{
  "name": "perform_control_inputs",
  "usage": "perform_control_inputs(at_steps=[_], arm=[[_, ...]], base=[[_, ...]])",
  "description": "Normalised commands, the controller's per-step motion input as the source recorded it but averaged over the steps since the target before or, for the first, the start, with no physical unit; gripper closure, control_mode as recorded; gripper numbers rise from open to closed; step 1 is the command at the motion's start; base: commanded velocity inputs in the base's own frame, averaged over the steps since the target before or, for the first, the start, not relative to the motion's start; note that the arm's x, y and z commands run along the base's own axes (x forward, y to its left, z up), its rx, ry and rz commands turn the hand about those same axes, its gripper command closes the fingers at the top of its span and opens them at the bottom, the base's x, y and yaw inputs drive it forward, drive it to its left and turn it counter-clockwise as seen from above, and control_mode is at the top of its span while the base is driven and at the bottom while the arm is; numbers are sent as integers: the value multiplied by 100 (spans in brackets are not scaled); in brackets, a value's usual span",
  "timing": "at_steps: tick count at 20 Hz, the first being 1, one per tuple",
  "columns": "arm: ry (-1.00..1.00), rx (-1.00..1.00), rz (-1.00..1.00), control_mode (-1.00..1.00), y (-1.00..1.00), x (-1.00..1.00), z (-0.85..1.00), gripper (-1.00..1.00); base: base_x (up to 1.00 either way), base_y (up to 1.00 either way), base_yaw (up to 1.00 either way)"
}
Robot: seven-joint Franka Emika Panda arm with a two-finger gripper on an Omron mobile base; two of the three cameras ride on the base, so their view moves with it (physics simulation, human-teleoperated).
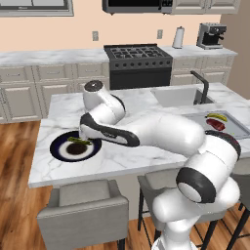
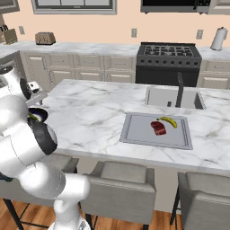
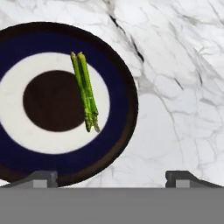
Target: Create a steak meal by picking up the steak and asparagus from the tray and placing them on the plate. Leave the banana on the tray.
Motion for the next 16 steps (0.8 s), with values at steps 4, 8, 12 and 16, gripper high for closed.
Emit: perform_control_inputs(at_steps=[4, 8, 12, 16], arm=[[-4, 4, -13, -100, -100, -24, 43, -100], [-1, 1, -12, -100, -100, -12, 39, -100], [0, 0, -13, -100, -100, -8, 23, -100], [0, 0, -16, -100, -100, -26, 1, -100]], base=[[0, 0, 0], [0, 0, 0], [0, 0, 0], [0, 0, 0]])
